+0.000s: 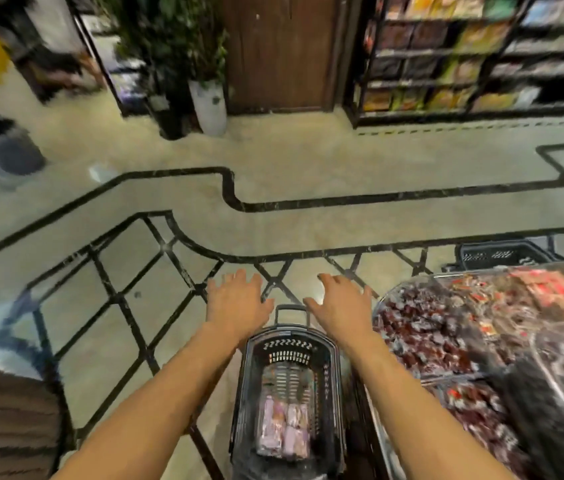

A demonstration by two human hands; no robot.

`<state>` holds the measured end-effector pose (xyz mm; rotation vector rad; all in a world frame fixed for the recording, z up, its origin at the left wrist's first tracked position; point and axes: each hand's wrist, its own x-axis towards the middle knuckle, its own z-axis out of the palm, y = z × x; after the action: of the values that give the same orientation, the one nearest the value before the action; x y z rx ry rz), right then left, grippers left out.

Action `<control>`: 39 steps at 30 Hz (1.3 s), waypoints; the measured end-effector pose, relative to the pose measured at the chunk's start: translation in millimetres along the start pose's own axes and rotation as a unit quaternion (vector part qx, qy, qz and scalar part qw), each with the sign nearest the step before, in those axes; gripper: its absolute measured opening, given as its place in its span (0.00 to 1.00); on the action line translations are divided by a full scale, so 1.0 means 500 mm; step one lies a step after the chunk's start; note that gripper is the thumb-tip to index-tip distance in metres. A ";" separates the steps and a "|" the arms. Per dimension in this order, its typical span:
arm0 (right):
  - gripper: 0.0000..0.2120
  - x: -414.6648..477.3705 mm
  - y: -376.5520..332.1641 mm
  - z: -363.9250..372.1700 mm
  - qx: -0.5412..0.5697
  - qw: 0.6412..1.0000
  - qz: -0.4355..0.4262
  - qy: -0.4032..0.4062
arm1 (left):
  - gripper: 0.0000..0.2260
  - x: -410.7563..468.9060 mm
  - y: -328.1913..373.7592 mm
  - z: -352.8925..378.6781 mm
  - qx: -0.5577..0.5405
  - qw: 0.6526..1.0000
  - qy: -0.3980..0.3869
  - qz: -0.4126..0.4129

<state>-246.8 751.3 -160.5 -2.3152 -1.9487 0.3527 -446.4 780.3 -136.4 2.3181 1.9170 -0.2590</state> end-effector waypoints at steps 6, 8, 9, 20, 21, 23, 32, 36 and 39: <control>0.29 -0.048 0.017 -0.216 -0.028 0.997 0.022 0.065 | 0.27 -0.021 0.075 -0.221 0.029 0.995 0.064 0.068; 0.29 -0.071 0.035 -0.281 -0.042 0.994 0.036 0.091 | 0.27 -0.020 0.109 -0.281 0.037 0.990 0.085 0.110; 0.29 -0.083 0.045 -0.309 -0.049 0.992 0.045 0.105 | 0.27 -0.021 0.127 -0.308 0.041 0.986 0.093 0.135; 0.27 -0.385 0.163 -0.433 -0.052 0.933 0.304 0.186 | 0.25 -0.141 0.377 -0.411 0.087 0.901 0.152 0.397; 0.28 -0.427 0.174 -0.435 -0.039 0.924 0.332 0.188 | 0.25 -0.162 0.399 -0.405 0.086 0.890 0.153 0.420; 0.28 -0.518 0.194 -0.433 -0.027 0.903 0.383 0.192 | 0.25 -0.212 0.442 -0.389 0.084 0.867 0.151 0.466; 0.30 -0.919 0.246 -0.406 0.001 0.806 0.551 0.217 | 0.26 -0.539 0.617 -0.338 0.074 0.762 0.141 0.628; 0.28 -1.087 0.263 -0.404 -0.006 0.772 0.589 0.237 | 0.25 -0.705 0.690 -0.330 0.060 0.722 0.151 0.673; 0.29 -1.213 0.278 -0.403 0.006 0.750 0.619 0.234 | 0.24 -0.831 0.736 -0.317 0.064 0.704 0.145 0.693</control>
<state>-160.9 146.6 73.8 -2.9002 0.0087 -0.1670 -152.0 343.2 99.7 3.2024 -0.2629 0.1698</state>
